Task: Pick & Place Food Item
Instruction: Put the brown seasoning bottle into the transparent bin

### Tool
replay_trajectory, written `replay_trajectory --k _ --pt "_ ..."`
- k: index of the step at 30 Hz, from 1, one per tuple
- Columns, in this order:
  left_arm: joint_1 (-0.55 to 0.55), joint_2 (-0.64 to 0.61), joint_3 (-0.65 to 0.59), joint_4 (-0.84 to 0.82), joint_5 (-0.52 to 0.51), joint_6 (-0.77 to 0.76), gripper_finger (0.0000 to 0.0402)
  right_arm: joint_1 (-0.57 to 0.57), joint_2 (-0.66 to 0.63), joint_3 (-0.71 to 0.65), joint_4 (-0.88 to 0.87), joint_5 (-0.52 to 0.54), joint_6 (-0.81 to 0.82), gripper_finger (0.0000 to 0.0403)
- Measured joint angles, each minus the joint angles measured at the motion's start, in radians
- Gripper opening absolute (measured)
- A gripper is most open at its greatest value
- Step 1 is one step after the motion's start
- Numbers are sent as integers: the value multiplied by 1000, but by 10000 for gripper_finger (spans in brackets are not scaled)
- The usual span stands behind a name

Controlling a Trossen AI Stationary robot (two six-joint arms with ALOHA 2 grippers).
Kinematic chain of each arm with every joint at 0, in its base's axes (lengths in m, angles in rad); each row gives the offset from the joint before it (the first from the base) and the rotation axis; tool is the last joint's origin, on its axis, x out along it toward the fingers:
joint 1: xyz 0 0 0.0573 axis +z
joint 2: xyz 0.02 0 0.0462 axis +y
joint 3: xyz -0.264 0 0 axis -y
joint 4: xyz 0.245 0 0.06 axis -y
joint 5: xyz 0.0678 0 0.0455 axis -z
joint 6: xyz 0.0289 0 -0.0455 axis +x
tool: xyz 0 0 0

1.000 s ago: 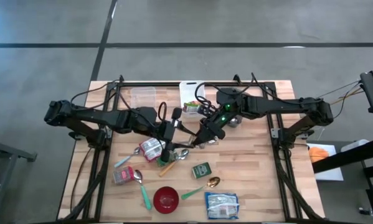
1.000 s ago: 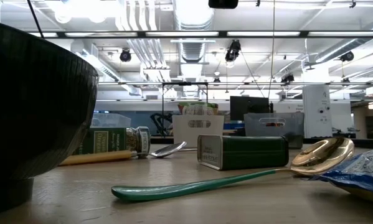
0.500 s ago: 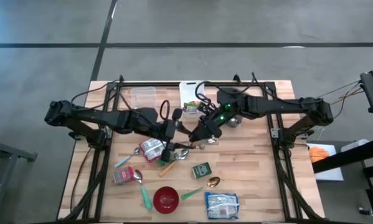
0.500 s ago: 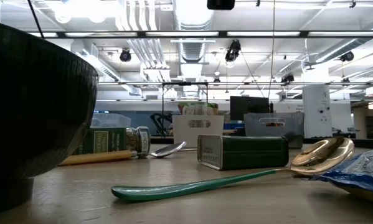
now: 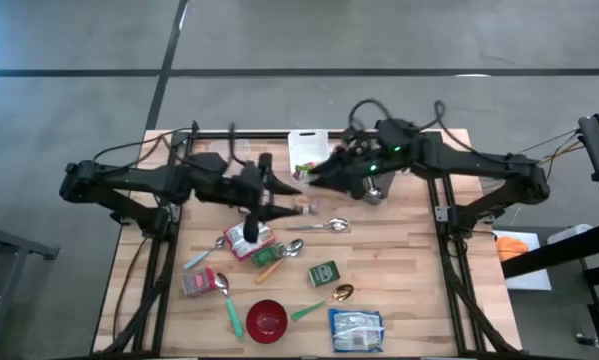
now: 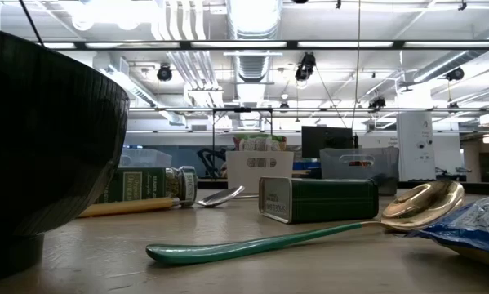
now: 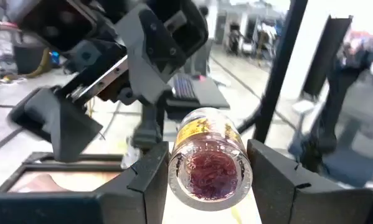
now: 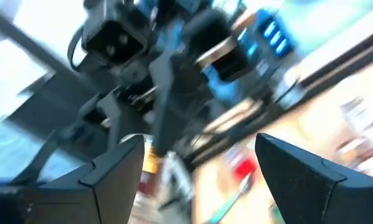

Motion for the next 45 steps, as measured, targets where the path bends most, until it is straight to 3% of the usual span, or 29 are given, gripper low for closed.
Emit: replay_trajectory --k 13,17,29,45 --pt "104 -22 -1 463 -136 -29 175 86 -46 -2 359 493 -225 302" --pt "148 -22 -1 526 -148 -70 175 101 -16 -2 505 512 -286 302" --pt "198 41 -2 594 -134 -185 175 101 101 -2 694 595 -310 302" --pt "198 104 -2 649 -109 -238 175 95 105 0 703 576 -314 302"
